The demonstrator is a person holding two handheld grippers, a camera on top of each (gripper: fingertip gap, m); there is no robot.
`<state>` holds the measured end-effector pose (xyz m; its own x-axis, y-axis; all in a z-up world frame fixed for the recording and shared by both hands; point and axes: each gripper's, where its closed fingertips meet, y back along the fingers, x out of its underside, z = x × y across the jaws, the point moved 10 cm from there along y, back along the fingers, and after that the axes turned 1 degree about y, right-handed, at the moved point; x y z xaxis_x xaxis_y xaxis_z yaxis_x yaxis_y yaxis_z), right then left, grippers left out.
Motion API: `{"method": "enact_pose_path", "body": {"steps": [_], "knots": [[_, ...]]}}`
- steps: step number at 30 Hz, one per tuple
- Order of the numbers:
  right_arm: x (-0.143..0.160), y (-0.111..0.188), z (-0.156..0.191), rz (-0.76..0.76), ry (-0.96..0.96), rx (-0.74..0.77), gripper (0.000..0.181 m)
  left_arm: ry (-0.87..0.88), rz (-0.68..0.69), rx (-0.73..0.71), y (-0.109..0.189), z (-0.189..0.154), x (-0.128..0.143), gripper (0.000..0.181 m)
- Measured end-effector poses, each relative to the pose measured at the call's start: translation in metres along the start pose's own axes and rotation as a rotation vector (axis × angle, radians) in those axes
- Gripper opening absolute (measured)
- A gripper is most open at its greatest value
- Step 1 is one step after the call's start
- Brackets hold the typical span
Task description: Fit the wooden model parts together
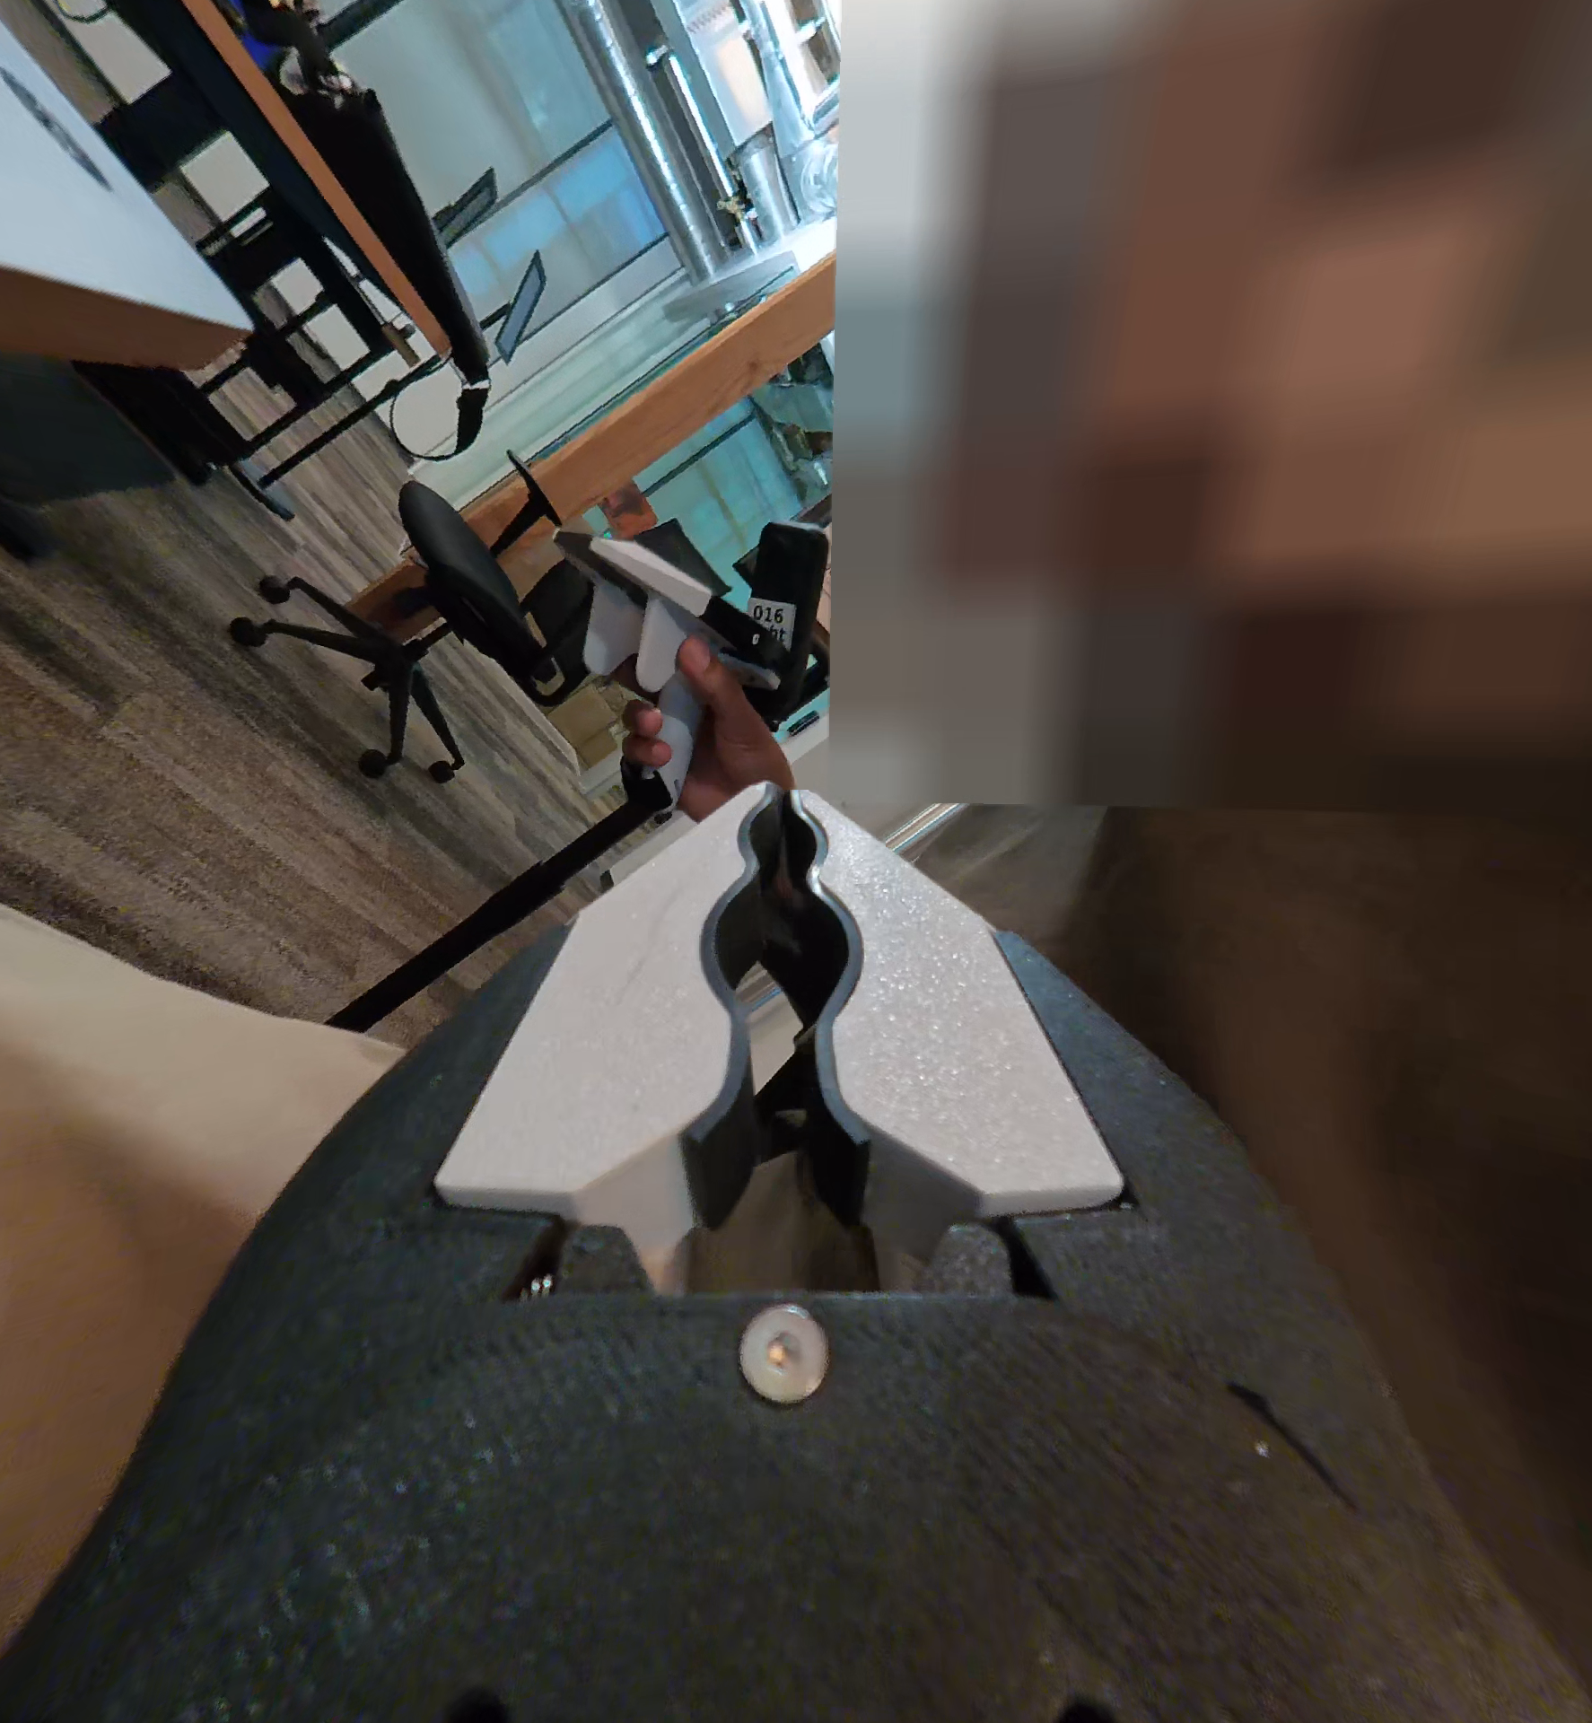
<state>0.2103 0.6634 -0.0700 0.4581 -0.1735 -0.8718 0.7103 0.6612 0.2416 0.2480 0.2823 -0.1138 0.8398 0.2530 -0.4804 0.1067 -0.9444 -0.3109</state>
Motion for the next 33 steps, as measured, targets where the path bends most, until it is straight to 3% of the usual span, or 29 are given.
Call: {"method": "enact_pose_path", "body": {"steps": [8,15,20,27,33], "knots": [[-0.003,-0.012,-0.001,0.009,-0.008,-0.008,0.02,-0.027,-0.023,-0.031,0.009,-0.005,-0.009,0.0],[-0.015,-0.042,0.005,-0.003,-0.015,-0.073,0.02,-0.042,-0.057,-0.089,0.022,-0.008,0.005,0.0],[0.002,-0.058,0.02,0.106,0.003,-0.111,0.018,-0.024,-0.086,-0.091,0.031,-0.007,0.02,0.0],[0.047,0.001,0.037,0.151,-0.062,-0.038,0.018,0.057,-0.127,-0.058,0.041,-0.013,0.063,0.0],[0.079,0.055,0.056,0.155,-0.085,0.021,0.019,0.051,-0.08,-0.058,0.041,-0.036,0.107,0.0]]}}
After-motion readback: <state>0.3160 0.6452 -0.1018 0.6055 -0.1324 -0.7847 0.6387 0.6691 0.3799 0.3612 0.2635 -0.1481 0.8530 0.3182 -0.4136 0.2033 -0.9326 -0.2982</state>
